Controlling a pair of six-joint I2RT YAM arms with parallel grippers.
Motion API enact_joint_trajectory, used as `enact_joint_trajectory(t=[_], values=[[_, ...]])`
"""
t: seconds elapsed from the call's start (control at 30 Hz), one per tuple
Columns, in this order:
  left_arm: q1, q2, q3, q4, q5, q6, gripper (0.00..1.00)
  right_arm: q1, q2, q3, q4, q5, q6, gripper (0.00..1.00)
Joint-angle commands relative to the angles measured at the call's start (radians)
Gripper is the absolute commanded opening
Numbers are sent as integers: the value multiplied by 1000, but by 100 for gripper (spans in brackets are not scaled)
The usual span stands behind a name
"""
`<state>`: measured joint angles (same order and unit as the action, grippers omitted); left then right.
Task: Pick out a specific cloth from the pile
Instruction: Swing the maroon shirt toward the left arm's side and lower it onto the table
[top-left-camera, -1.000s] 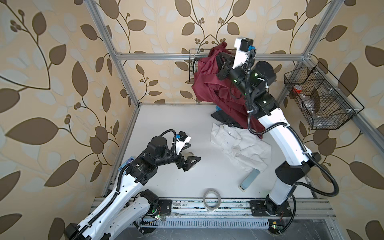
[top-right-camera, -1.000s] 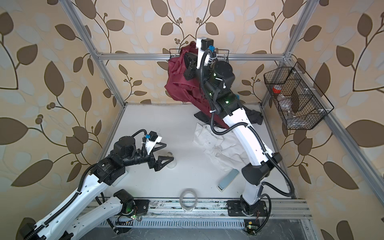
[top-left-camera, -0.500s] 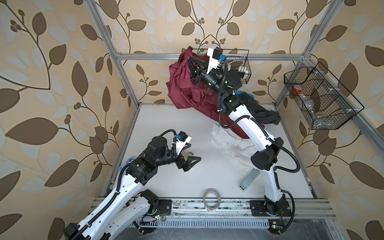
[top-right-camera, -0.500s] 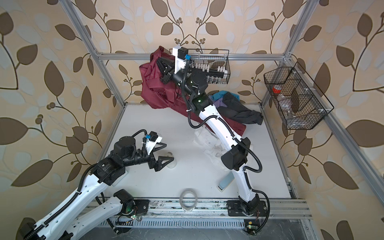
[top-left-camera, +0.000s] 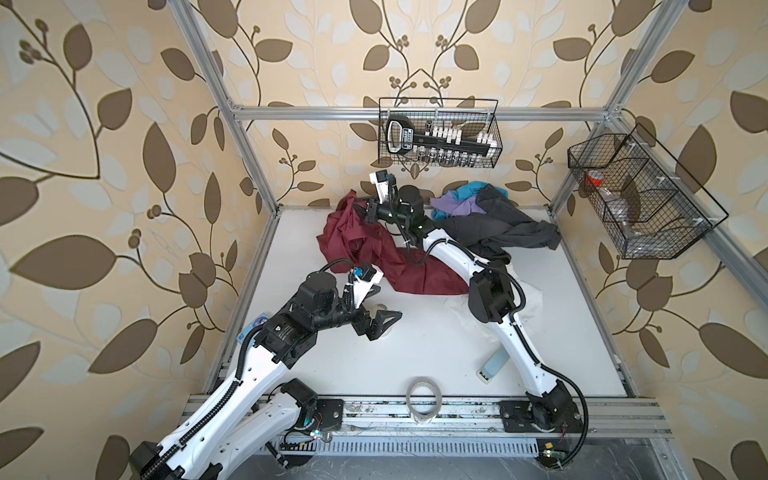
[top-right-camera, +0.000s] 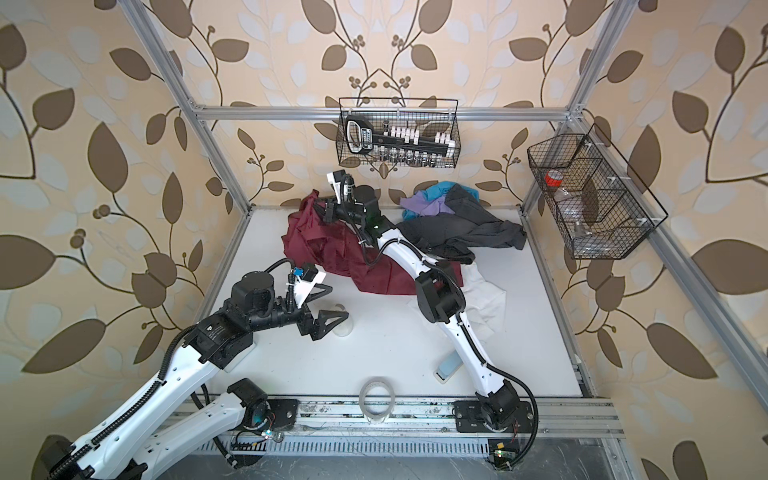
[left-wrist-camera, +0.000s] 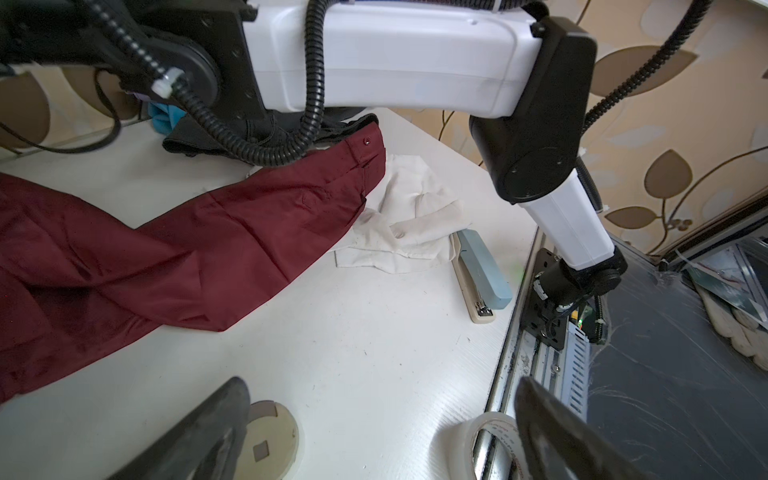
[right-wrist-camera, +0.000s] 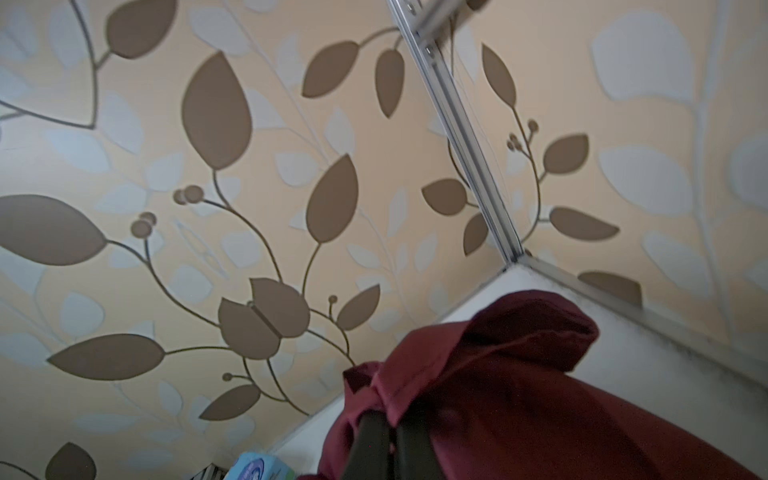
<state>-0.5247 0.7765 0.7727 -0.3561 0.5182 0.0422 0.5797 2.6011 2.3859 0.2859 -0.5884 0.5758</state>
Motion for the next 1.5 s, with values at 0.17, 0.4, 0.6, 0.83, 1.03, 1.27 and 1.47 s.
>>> enact_joint_trajectory(t=[0.17, 0.4, 0.6, 0.83, 1.03, 1.27, 1.47], values=[[-8, 9, 33, 7, -14, 23, 99, -36, -262, -299, -237, 136, -244, 0], [-8, 12, 34, 9, -12, 23, 99, -43, -453, -512, -403, 351, -390, 0], [-9, 10, 34, 9, -9, 21, 99, -30, -522, -634, -567, 533, -469, 0], [-9, 10, 34, 9, -9, 18, 99, -25, -464, -717, -678, 631, -486, 0], [-10, 9, 33, 7, -14, 17, 99, -21, -320, -649, -715, 669, -473, 0], [-9, 10, 33, 4, -20, 20, 99, 29, -144, -482, -751, 635, -443, 0], [-11, 10, 33, 5, -23, 19, 99, 79, -19, -258, -783, 535, -407, 0]])
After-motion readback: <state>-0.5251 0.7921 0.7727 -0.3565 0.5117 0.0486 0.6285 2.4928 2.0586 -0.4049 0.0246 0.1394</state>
